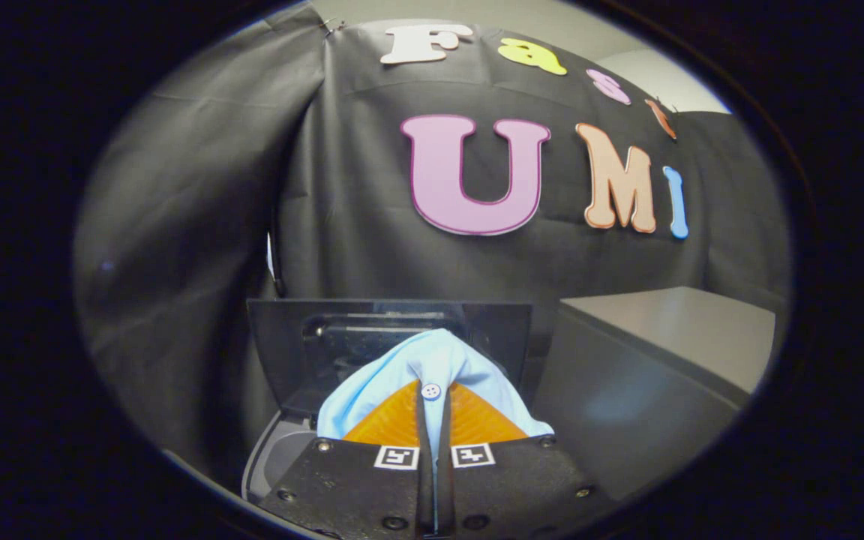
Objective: Put the clothes into the washing machine and then close the washing machine lid.
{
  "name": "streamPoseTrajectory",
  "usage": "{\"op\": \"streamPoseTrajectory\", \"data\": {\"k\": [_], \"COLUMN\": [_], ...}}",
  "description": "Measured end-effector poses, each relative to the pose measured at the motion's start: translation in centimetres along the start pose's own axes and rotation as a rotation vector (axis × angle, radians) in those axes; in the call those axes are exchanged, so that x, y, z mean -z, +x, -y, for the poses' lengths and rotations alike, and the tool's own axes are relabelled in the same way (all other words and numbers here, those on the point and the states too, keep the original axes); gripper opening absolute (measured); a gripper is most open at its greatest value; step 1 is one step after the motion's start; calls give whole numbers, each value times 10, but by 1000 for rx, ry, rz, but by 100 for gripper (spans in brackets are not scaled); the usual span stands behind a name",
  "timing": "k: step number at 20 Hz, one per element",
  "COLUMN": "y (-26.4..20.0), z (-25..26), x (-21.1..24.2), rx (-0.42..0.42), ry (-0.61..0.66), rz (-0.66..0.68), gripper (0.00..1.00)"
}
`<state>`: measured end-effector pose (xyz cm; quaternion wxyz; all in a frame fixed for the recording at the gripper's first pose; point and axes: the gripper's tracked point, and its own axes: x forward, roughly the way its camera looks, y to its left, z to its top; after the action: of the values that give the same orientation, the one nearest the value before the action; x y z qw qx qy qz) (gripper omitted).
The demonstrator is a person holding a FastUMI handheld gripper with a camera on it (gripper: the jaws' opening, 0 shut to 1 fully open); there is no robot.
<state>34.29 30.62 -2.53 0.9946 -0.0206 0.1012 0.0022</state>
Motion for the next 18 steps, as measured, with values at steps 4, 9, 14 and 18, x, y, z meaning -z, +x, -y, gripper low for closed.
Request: {"op": "streamPoseTrajectory", "data": {"k": [4,9,14,18], "y": [3,14,20,23], "z": [-17,-29,-39,-44], "x": [53,103,136,149], "rx": [-12,-29,-65,-68], "ry": [26,64,77,84], "rz": [-57,-123,-199,-242], "gripper": [2,2,2,2]}}
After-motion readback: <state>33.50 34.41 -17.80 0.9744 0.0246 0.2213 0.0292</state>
